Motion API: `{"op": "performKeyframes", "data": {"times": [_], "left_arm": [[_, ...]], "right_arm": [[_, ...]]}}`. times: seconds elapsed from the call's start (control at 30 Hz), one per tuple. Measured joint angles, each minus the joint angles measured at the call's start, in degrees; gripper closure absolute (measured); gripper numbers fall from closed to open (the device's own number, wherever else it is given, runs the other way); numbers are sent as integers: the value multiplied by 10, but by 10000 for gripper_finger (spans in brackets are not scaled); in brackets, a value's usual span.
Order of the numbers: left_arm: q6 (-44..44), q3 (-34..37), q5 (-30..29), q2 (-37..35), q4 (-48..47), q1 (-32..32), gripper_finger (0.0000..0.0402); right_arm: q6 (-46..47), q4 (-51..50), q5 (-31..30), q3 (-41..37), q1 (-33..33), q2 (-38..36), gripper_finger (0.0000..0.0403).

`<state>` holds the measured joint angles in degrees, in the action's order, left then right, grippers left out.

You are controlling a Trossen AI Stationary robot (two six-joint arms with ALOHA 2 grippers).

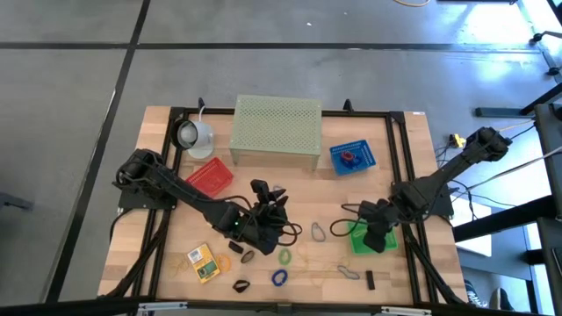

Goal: Pick & Place Office Desk Supplies
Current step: Put the yellow rubber band into the green bin, then put the blue rubber band into the green bin

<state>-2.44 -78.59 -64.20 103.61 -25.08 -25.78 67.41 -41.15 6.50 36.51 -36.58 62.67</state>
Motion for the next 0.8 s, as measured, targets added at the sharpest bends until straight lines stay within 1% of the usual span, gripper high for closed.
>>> {"op": "performKeyframes", "data": {"times": [0.2,0.33,0.67,0.8], "left_arm": [[0,0,0,0,0,0,297],[-6,0,0,0,0,0,297],[-13,0,0,0,0,0,297],[-13,0,0,0,-6,0,297]], "right_arm": [[-2,0,5,0,-4,0,384],[-4,0,6,0,-4,0,368],[-6,0,4,0,-4,0,279],[-4,11,16,0,-4,0,255]]}}
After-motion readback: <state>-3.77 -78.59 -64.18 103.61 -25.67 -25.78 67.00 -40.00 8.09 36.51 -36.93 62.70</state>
